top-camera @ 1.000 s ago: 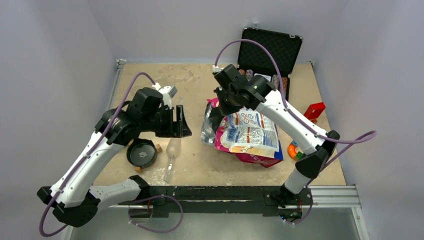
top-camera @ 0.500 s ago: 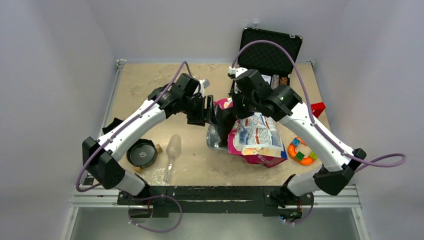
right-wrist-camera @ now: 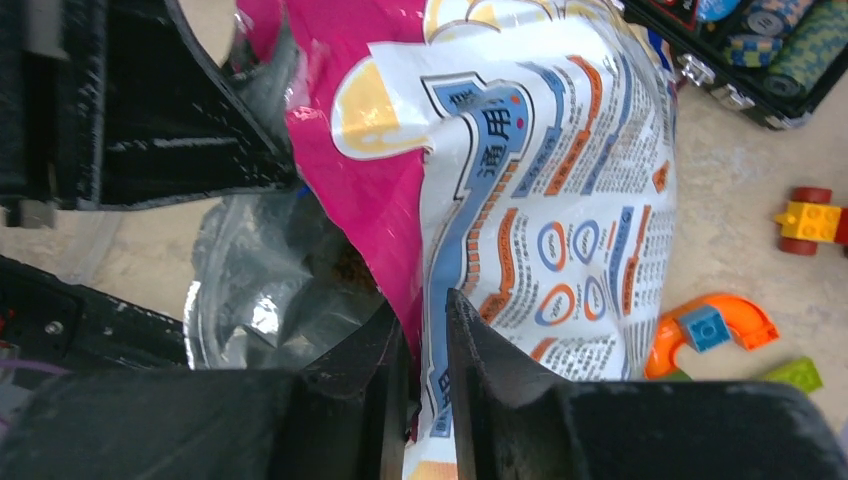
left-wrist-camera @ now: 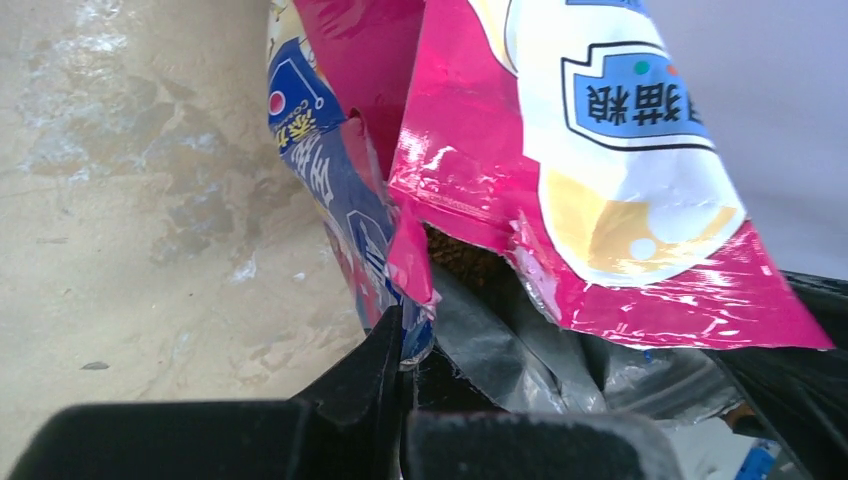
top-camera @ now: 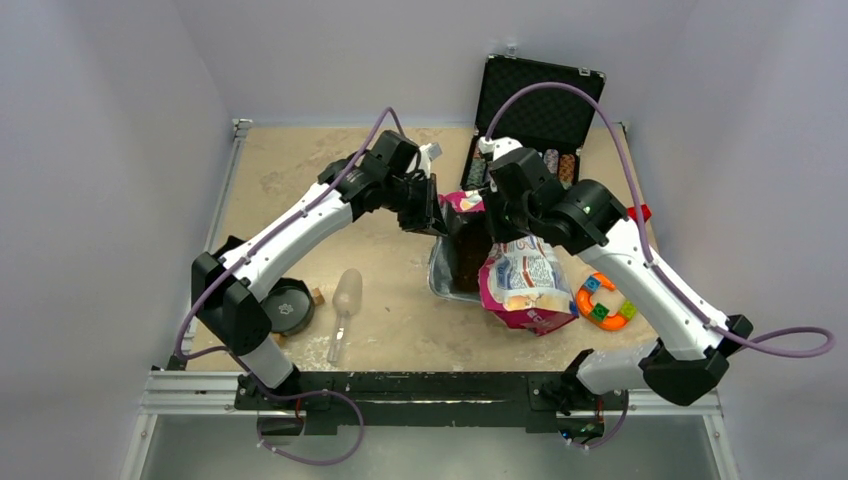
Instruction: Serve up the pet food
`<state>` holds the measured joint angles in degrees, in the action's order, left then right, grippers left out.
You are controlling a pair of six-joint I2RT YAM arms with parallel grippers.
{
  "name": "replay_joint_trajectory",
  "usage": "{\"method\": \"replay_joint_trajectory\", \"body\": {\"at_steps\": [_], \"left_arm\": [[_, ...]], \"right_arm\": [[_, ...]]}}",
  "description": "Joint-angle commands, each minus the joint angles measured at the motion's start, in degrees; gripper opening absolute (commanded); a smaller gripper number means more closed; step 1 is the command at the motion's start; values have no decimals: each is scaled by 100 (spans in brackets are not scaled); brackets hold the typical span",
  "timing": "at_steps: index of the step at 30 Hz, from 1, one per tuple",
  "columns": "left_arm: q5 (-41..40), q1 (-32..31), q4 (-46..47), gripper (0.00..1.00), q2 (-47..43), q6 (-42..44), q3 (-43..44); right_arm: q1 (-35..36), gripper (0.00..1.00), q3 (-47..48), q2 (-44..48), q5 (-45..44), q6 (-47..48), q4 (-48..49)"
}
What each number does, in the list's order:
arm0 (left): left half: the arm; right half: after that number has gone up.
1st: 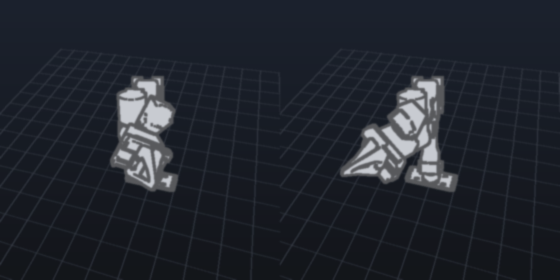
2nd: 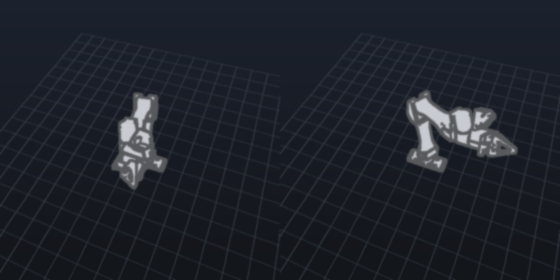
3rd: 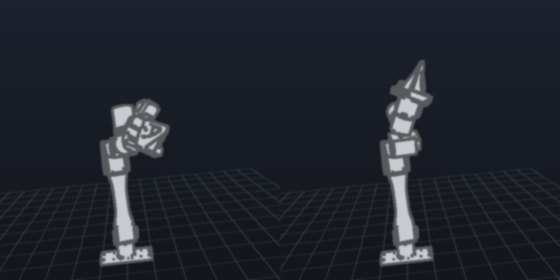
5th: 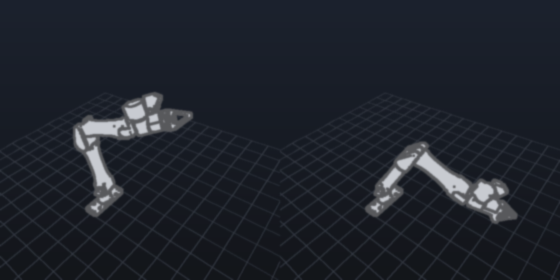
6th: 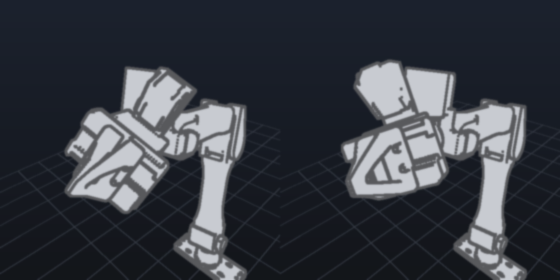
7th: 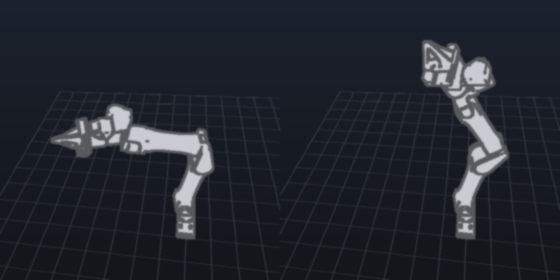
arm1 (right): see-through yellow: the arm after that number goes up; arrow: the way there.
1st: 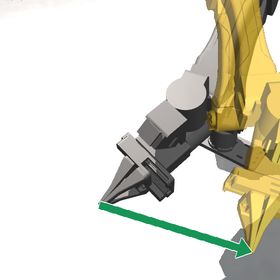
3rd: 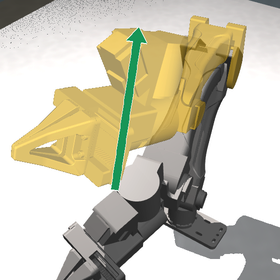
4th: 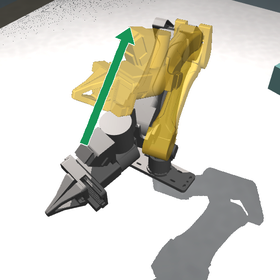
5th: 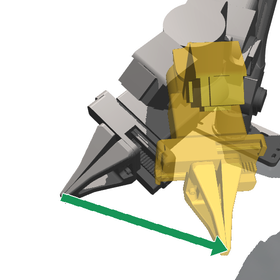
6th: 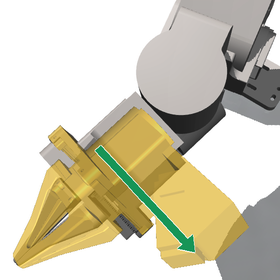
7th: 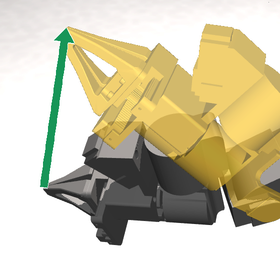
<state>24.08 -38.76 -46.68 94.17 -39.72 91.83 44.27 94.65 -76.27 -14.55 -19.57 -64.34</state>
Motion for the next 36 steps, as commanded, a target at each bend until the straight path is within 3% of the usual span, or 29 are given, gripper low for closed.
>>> {"method": "replay_joint_trajectory", "body": {"at_steps": [1, 7, 9, 12, 13, 17, 20, 24, 26, 30, 34, 36], "left_arm": [[652, 5, 656, 0, -489, -775, 214], [784, 6, 236, 0, -270, -712, 972], [860, 3, 204, 0, -187, -788, 1097], [420, 0, 114, 0, -364, -670, 866], [212, 0, -39, 0, -450, -495, 858], [-374, 52, -519, 36, -876, 185, 703], [-452, 94, -397, 45, -1331, 197, 217], [-1195, 136, -9, 37, -2123, -380, -863], [-889, 321, 159, 36, -2139, -755, -1338], [461, 567, 687, 27, -1296, -1546, -1762], [829, 484, 1642, 18, -332, -2661, -2021], [866, 303, 1875, 16, 209, -2954, -1714]], "right_arm": [[103, 26, 201, -115, -691, -413, -835], [196, 29, 919, -945, -1307, -1175, -1645], [205, 18, 1448, -1224, -1690, -1625, -2229], [198, 1, 1282, -970, -1689, -1521, -2014], [189, 0, 1136, -832, -1669, -1452, -1850], [133, 0, 578, -262, -1660, -1232, -1163], [-180, 0, 386, 14, -1553, -1011, -799], [-504, 0, 803, 124, -1448, -381, -595], [-576, 0, 971, 165, -1255, -24, -410], [-578, 0, 1011, 279, -1034, 425, -31], [-582, 0, 1085, 253, -804, 529, 0], [-575, 0, 1051, 262, -633, 481, 56]]}}
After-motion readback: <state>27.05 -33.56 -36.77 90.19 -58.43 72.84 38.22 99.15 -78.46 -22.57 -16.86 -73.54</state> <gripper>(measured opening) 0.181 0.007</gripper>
